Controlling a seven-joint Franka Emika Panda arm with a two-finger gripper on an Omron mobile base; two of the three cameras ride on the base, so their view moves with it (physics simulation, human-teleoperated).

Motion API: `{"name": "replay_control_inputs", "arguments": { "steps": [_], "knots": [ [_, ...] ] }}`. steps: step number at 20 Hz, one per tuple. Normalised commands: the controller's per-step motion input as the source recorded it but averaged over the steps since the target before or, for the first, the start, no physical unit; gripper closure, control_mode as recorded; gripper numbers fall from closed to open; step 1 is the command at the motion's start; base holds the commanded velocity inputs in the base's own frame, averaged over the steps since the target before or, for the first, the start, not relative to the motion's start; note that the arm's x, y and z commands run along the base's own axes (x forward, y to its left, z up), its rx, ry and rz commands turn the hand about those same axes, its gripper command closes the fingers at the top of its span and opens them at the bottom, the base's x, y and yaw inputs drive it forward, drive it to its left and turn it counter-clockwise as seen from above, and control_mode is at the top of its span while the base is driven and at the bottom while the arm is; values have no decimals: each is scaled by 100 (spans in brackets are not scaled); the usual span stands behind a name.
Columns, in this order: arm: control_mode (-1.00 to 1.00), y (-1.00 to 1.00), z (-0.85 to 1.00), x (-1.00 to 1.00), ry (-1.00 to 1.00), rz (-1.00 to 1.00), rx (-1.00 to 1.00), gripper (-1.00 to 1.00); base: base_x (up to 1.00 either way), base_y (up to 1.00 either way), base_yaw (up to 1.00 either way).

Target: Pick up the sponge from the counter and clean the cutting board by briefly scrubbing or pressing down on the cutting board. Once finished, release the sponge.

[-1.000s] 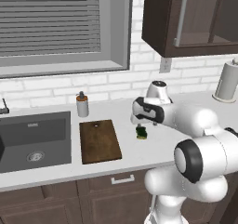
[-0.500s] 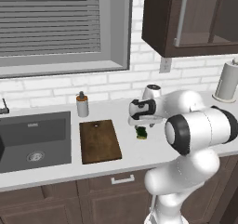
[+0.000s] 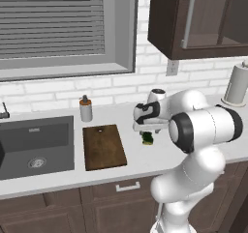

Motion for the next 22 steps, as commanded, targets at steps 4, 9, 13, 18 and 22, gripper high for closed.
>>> {"name": "replay_control_inputs", "arguments": {
  "steps": [4, 9, 13, 18, 22],
  "knots": [
    [-100, 0, -15, 0, 4, 0, 0, -100, 0, 0, 0],
    [-100, 0, -21, 0, 3, 0, 0, -100, 0, 0, 0],
    [-100, 0, -24, 0, 2, 0, 0, -100, 0, 0, 0],
    [-100, 5, -25, 5, 1, 0, 0, -100, 0, 0, 0],
    [-100, 13, -31, 9, 3, 0, 0, 100, 0, 0, 0]
  ]
}}
